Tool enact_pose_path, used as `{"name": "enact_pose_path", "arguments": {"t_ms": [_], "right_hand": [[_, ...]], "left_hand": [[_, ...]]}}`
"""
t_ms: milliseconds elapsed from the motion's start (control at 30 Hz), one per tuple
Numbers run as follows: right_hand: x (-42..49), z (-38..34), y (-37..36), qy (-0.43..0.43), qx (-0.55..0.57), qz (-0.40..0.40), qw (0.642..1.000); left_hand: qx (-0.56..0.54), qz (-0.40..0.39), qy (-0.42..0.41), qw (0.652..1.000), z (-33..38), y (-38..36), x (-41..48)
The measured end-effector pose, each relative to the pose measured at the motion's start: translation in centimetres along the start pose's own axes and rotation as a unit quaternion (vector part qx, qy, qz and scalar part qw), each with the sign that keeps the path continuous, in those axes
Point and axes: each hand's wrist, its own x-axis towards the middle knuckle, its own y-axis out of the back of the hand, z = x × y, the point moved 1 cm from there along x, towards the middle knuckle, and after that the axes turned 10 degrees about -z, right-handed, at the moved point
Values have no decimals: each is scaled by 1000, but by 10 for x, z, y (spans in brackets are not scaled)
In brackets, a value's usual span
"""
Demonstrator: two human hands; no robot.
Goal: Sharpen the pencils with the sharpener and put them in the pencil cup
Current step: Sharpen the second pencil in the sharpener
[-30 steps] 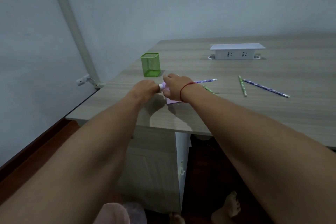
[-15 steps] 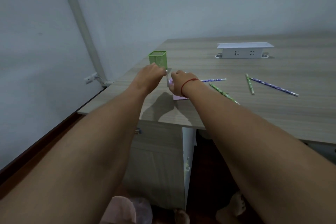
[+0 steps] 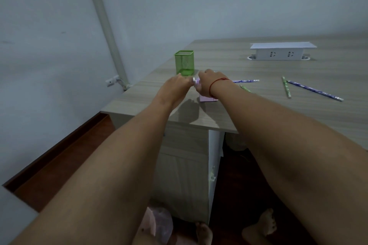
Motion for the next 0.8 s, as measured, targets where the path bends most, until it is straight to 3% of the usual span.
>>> {"name": "enact_pose_path", "arguments": {"t_ms": [467, 800], "right_hand": [[-4, 2, 4, 20, -5, -12, 1000], [-3, 5, 2, 53, 4, -2, 999]], "left_hand": [[-52, -122, 99, 986, 21, -27, -12], [-1, -198, 60, 978, 2, -38, 14]]}}
